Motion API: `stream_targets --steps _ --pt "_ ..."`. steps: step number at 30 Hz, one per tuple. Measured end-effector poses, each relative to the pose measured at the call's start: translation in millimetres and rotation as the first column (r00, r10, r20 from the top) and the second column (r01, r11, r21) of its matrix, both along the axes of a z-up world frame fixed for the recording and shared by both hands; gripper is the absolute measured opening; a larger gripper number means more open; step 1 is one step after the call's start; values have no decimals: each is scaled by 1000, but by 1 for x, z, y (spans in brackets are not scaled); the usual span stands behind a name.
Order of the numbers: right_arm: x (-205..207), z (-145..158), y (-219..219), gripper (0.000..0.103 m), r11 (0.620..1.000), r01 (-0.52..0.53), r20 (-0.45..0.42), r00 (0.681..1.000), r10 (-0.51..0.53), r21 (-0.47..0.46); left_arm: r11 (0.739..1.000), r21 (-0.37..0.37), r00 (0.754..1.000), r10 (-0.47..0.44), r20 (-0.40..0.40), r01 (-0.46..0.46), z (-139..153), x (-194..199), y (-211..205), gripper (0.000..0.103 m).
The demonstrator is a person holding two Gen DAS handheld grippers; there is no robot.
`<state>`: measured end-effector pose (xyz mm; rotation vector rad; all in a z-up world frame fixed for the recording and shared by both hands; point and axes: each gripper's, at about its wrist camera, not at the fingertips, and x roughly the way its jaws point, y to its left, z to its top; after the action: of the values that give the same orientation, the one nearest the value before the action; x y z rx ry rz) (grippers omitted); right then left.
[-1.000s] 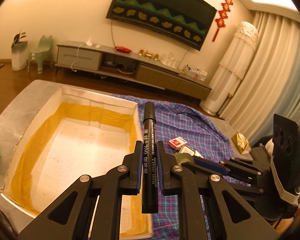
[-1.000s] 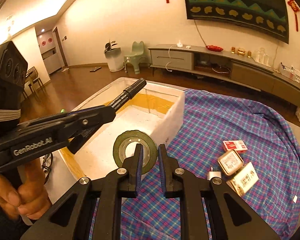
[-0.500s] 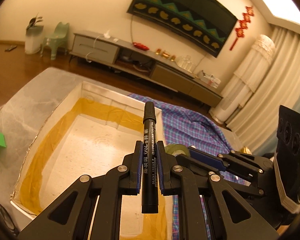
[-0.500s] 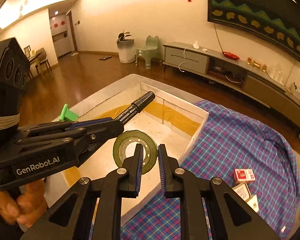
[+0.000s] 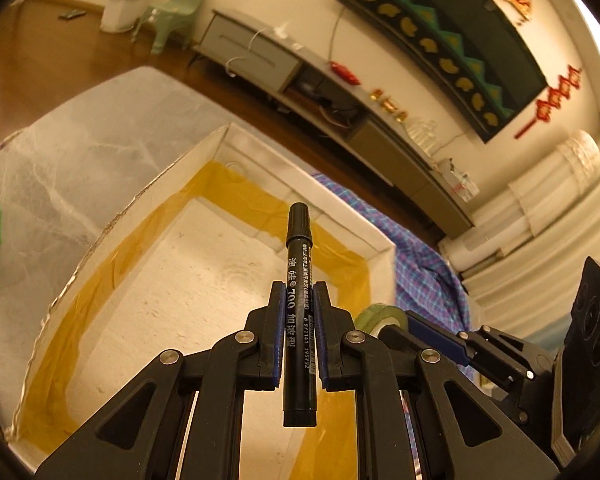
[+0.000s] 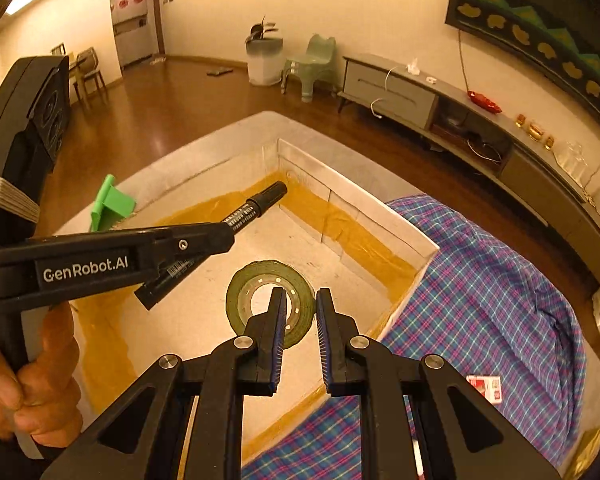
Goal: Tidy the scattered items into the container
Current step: 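Open both grippers to drop the marker and tape roll into the box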
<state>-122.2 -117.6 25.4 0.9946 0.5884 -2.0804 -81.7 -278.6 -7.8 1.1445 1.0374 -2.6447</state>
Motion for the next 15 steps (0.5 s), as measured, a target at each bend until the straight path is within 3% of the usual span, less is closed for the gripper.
stream_targets --steps 7,15 --pt "-24 -23 -20 16 994 -22 18 1000 20 105 999 30 996 15 83 -18 -23 -29 -7 13" --pt "-45 -43 -40 16 978 -49 39 998 42 200 980 191 986 28 164 -59 -48 -49 -16 14"
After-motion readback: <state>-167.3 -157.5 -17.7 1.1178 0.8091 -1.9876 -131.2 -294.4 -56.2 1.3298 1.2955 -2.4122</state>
